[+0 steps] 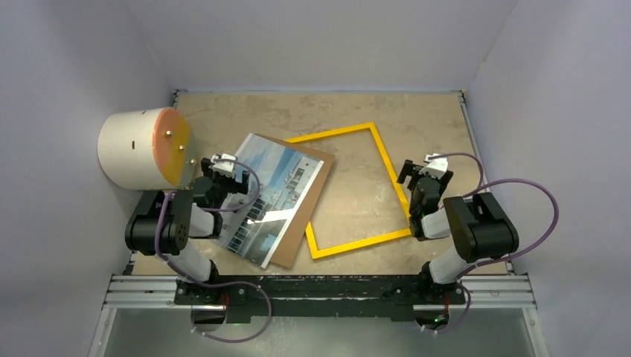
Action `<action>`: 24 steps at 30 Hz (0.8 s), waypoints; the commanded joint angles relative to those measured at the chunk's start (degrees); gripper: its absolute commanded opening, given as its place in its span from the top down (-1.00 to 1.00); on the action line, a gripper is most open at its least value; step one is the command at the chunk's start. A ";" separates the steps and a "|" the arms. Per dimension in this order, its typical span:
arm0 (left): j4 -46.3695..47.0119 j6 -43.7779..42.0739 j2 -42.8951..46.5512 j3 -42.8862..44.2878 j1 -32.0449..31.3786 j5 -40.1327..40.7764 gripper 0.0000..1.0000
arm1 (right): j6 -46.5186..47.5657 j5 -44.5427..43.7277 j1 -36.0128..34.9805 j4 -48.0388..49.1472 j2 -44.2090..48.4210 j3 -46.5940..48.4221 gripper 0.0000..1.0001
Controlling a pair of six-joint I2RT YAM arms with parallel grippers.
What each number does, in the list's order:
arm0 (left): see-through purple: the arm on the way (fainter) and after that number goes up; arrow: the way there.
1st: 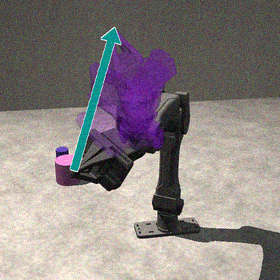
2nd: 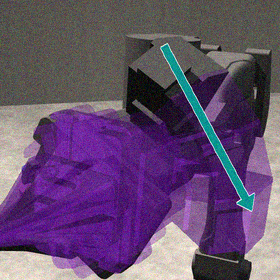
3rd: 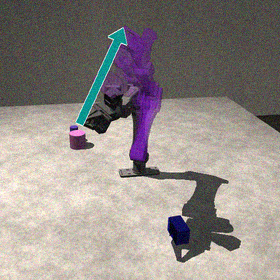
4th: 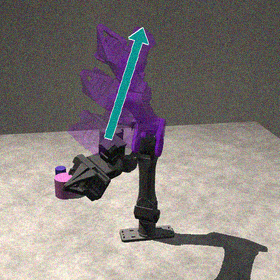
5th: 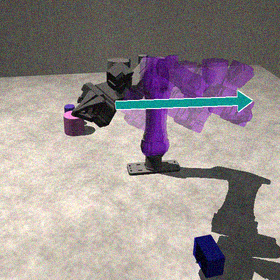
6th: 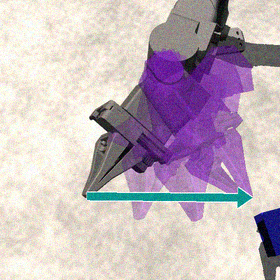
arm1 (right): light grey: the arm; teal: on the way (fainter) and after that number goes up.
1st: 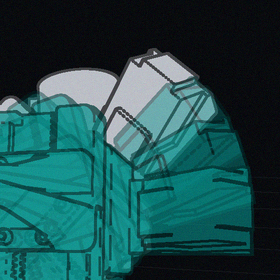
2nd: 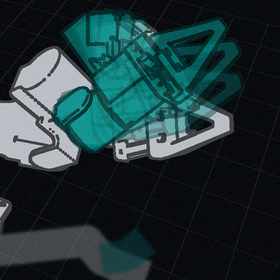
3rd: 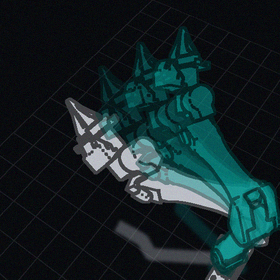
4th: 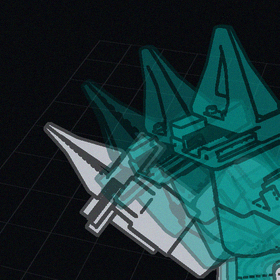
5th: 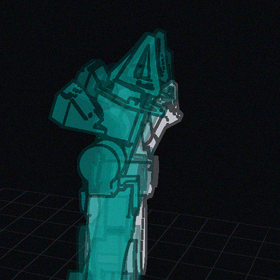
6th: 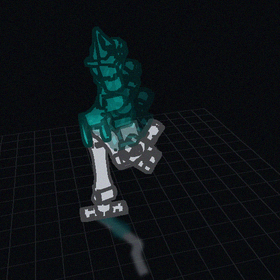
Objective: Put the photo into the frame
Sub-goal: Move the photo frame to the center of the board.
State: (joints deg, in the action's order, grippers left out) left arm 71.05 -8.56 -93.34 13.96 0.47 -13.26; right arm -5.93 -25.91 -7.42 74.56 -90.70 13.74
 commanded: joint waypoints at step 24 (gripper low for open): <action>-77.70 -14.28 16.95 37.22 1.48 -6.96 -1.00 | -15.88 20.40 -5.72 -60.14 14.14 34.91 -0.98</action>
State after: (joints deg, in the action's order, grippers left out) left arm 18.90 -14.92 -78.98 47.42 1.65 -16.36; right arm -18.22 -17.06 -8.97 31.57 -76.23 41.65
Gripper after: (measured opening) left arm 0.996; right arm 0.987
